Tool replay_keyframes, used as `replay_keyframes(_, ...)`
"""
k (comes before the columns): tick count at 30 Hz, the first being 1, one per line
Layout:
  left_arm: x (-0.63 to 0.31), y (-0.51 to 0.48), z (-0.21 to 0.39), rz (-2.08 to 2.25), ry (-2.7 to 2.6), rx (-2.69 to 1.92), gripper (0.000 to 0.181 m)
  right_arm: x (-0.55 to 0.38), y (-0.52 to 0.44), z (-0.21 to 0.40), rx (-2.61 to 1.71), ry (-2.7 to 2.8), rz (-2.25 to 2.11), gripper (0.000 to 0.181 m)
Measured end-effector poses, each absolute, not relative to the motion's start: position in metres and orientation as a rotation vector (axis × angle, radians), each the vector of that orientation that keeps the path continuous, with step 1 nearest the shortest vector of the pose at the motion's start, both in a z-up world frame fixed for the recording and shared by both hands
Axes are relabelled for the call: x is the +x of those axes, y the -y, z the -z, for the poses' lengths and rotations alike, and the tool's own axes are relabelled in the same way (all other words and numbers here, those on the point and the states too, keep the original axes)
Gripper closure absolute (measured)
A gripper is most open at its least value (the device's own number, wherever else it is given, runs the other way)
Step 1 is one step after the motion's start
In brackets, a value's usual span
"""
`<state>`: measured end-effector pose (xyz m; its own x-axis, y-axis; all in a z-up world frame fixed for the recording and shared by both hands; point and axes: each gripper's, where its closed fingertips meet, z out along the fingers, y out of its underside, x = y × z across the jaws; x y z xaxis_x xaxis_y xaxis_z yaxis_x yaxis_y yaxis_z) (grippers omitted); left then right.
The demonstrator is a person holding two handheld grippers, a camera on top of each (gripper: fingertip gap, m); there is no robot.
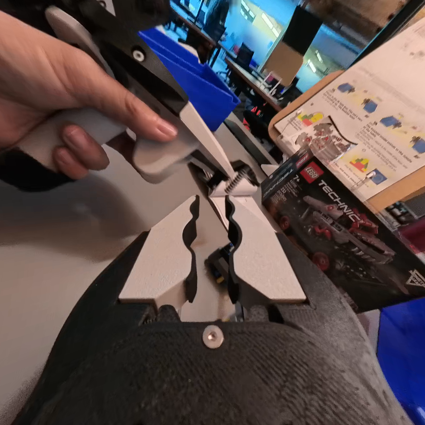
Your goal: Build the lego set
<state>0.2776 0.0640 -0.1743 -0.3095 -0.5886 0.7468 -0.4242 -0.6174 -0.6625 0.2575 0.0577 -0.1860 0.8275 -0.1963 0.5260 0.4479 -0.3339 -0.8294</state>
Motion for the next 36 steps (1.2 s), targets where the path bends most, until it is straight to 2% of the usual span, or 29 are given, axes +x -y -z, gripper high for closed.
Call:
replay_keyframes(9, 0.268, -0.067, 0.168, 2.181, -1.351, -1.664, 0.172, 0.256, -0.058, 0.176, -1.689, 0.121, 0.622, 0.164)
replay_keyframes(15, 0.252, -0.073, 0.152, 2.487, -1.526, -1.407, 0.172, 0.246, -0.061, 0.161, -1.502, -0.087, 0.378, 0.168)
replay_keyframes(19, 0.232, -0.083, 0.132, 2.873, -1.595, -1.108, 0.172, 0.251, -0.064, 0.154, -1.417, -0.160, 0.386, 0.170)
replay_keyframes(21, 0.237, -0.089, 0.130, 2.902, -1.577, -1.076, 0.172, 0.250, -0.066, 0.153, -1.410, -0.136, 0.416, 0.167)
replay_keyframes(25, 0.272, -0.095, 0.146, 2.561, -1.476, -1.383, 0.172, 0.263, -0.067, 0.158, -1.455, -0.126, 0.567, 0.154)
replay_keyframes(29, 0.288, -0.097, 0.179, 1.990, -1.464, -1.526, 0.173, 0.260, -0.074, 0.167, -1.518, -0.046, 0.589, 0.157)
replay_keyframes(31, 0.291, -0.107, 0.197, 1.591, -1.505, -1.448, 0.173, 0.268, -0.069, 0.159, -1.499, -0.159, 0.548, 0.164)
replay_keyframes(36, 0.283, -0.102, 0.189, 1.044, -1.506, -1.080, 0.173, 0.276, -0.070, 0.153, -1.492, -0.384, 0.228, 0.157)
